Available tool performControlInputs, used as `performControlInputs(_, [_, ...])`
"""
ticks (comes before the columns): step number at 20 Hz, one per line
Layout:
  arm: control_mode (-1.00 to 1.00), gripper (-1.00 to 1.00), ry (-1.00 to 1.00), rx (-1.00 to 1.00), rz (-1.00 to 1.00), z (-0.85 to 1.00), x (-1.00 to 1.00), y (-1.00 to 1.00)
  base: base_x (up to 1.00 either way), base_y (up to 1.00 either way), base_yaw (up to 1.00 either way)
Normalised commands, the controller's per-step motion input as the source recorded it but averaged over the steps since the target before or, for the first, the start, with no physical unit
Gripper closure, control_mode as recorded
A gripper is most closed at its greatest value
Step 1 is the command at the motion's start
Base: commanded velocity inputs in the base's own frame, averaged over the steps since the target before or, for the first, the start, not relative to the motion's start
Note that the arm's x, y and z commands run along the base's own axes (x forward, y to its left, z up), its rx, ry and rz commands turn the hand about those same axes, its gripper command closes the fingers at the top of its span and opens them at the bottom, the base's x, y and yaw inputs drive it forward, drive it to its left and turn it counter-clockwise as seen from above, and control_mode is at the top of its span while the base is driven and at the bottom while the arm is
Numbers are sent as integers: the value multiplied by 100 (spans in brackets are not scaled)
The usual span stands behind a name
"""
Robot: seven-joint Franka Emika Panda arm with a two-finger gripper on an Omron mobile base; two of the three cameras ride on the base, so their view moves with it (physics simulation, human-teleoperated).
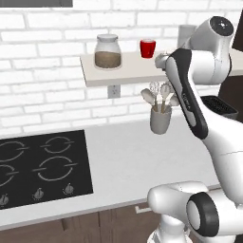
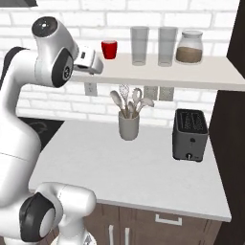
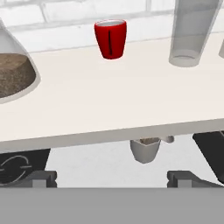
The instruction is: Gather all objects into one cabinet and sort the glasses and bowls to opposite sides.
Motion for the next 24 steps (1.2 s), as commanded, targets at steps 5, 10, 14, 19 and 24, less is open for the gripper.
performControlInputs(5, [-100,-100,-14,0,-1,11,30,0,0,0,0])
performControlInputs(10, [-100,-100,-4,0,-1,3,17,-1,0,0,0])
performControlInputs(14, [-100,-100,0,0,0,0,17,0,0,0,0])
performControlInputs(19, [-100,-100,0,0,0,14,15,0,0,0,0])
performControlInputs(24, [-100,-100,0,0,0,13,19,-1,0,0,0])
